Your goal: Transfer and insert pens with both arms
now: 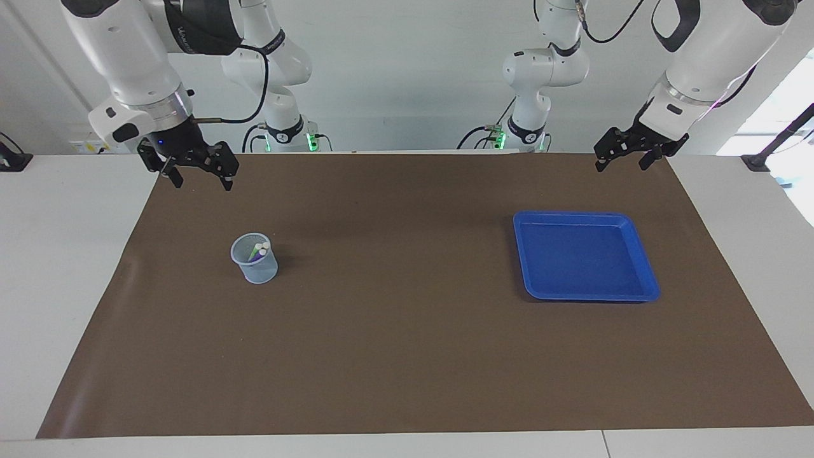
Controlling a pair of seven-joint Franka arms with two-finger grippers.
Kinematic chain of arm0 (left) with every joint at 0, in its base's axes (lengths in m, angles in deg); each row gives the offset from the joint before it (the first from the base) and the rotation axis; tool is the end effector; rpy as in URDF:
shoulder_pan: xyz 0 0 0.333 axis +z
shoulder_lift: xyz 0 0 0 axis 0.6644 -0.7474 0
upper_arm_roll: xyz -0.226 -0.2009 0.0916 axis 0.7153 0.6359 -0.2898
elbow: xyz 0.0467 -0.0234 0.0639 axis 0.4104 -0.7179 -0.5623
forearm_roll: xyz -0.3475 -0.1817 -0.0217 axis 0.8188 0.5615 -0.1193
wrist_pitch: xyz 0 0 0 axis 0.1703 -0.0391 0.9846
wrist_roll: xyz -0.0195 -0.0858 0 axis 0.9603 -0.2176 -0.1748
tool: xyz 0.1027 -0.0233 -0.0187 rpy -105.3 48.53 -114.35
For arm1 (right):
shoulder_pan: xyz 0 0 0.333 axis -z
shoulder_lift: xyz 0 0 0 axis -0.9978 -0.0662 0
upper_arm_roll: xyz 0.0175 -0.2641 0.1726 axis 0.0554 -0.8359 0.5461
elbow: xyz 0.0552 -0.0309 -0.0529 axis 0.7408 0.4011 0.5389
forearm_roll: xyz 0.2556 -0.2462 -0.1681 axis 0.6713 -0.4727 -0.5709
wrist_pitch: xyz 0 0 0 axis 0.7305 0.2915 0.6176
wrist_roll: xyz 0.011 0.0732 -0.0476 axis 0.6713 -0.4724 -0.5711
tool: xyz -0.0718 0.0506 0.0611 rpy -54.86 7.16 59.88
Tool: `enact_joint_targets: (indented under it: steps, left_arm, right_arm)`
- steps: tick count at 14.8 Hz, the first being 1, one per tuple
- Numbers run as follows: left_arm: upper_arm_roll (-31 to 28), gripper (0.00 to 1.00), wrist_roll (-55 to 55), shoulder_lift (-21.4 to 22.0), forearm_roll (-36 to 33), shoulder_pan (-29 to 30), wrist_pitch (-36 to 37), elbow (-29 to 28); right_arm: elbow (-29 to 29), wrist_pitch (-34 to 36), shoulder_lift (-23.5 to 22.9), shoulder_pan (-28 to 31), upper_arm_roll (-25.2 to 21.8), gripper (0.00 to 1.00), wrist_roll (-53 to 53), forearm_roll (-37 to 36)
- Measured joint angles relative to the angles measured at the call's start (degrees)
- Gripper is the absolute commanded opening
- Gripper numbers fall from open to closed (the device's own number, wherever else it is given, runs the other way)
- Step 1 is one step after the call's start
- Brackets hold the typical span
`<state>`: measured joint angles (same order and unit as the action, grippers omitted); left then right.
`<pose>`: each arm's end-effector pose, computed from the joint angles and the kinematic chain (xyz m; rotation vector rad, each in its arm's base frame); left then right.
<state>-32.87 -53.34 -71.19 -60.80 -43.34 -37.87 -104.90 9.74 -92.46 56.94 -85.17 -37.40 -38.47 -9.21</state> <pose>0.5306 -0.0494 0.6137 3.1103 -0.0292 -0.1689 0.5570 0.0129 0.6053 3.1138 -0.1178 -0.0066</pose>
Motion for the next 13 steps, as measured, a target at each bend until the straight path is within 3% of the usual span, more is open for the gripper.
enact_joint_targets:
  steps: [13]
  left_arm:
    - [0.00, 1.00, 0.00, 0.00, 0.00, 0.00, 0.00, 0.00]
  right_arm:
    - [0.03, 0.48, -0.02, -0.47, -0.61, 1.00, -3.68, 1.08]
